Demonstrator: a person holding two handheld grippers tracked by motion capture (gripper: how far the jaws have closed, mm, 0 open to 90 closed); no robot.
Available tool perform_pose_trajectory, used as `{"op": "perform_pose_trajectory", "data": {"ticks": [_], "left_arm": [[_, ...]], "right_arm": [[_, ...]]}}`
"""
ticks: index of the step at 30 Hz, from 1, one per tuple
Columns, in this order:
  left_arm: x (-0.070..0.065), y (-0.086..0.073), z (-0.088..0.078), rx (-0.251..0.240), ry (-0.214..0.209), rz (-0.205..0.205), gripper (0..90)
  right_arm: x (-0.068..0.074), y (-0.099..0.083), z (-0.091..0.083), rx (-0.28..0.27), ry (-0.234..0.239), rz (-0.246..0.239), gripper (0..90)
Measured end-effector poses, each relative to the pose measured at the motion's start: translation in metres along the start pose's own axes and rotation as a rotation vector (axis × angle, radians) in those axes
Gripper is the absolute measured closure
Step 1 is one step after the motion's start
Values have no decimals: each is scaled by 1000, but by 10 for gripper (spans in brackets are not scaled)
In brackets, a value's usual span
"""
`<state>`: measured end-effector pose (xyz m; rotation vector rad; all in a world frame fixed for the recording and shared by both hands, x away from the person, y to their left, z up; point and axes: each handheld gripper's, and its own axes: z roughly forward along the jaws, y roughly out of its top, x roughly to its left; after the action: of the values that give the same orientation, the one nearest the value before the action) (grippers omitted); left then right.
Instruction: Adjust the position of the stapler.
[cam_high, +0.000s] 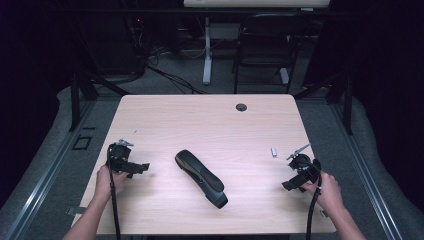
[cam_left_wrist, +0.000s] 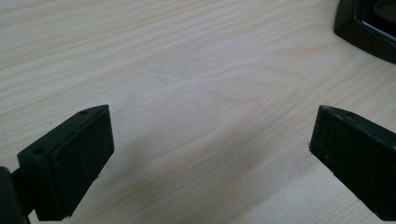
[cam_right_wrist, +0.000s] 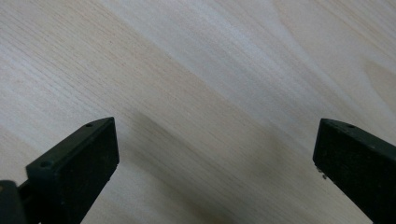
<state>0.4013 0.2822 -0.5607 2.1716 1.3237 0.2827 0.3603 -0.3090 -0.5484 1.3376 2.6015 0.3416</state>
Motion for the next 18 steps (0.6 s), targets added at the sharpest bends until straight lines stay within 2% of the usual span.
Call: {"op": "perform_pose_trajectory", "data": {"ticks": [11,13,16,17,18], "left_arm": [[0,-2,-2,-6,-10,5,0],[0,-1,-3,-10,-7,6,0],[0,-1,-2,-7,-11,9,0],[0,-1,-2,-8,-10,10,0],[0,-1,-2,-7,-12,11,0]], "right_arm": [[4,2,-1,-4,19,12,0],[5,3,-2,-7,20,-2,0],[8,4,-2,-21,22,4,0],[8,4,-3,-12,41,0,0],[9,5,-3,-11,39,-4,0]]}}
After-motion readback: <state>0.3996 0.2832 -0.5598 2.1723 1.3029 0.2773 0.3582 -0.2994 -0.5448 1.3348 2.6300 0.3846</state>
